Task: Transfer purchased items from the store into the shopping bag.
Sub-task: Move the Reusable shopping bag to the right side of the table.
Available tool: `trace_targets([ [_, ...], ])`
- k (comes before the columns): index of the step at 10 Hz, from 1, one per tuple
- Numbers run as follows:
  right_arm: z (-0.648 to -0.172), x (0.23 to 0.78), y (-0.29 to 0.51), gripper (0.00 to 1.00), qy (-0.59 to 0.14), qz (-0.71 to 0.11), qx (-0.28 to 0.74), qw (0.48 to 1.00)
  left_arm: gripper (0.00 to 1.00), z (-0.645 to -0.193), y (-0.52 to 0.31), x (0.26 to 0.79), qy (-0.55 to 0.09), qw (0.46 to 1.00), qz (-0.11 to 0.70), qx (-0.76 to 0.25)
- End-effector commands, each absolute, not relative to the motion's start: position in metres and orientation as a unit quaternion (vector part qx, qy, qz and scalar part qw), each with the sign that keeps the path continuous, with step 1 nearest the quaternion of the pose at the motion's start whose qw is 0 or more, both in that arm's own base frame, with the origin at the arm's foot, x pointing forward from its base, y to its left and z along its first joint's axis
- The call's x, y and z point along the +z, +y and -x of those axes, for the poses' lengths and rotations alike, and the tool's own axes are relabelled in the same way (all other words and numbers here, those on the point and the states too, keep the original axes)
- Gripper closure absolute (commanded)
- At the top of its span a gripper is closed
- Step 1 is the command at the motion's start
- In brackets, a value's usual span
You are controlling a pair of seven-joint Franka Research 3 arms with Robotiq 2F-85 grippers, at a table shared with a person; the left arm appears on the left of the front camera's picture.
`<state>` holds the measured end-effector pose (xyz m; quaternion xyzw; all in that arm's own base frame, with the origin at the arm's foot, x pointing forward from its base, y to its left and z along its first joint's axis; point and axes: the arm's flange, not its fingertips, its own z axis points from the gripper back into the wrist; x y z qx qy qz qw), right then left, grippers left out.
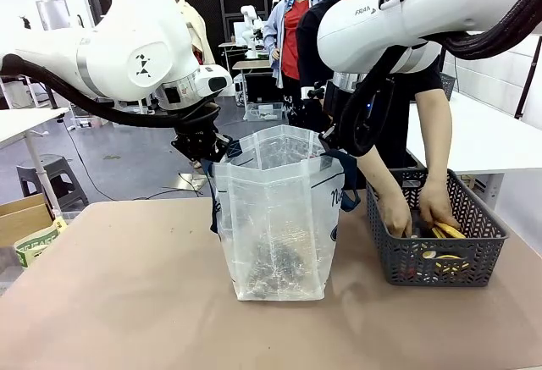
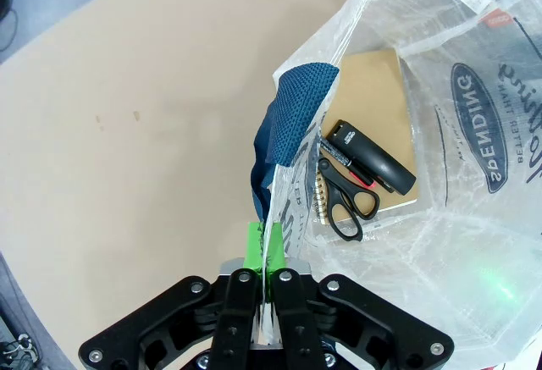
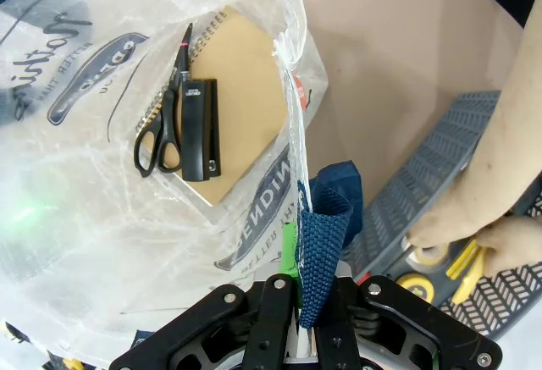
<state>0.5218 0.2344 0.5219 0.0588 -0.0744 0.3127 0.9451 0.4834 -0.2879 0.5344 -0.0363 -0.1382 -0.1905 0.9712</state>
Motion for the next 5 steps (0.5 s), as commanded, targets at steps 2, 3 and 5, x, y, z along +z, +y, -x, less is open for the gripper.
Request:
trace_targets([
  [2, -0.522, 0.5225, 0.2344, 1.0, -0.075, -0.059, 0.313, 0.945, 1.0, -0.4834, -0.2879, 0.5344, -0.138, 0.971, 0.036, -0.19],
  [3, -0.522, 0.5225, 0.2344, 1.0, -0.075, -0.059, 0.313, 0.945, 1.0, -0.4834, -0.2879, 0.5344, -0.138, 0.971, 0.036, -0.19],
  [5, -0.522, 0.5225, 0.2344, 1.0, -0.075, -0.059, 0.313, 0.945, 1.0, -0.4834, -0.2879, 0.5344, -0.138, 0.971, 0.036, -0.19],
])
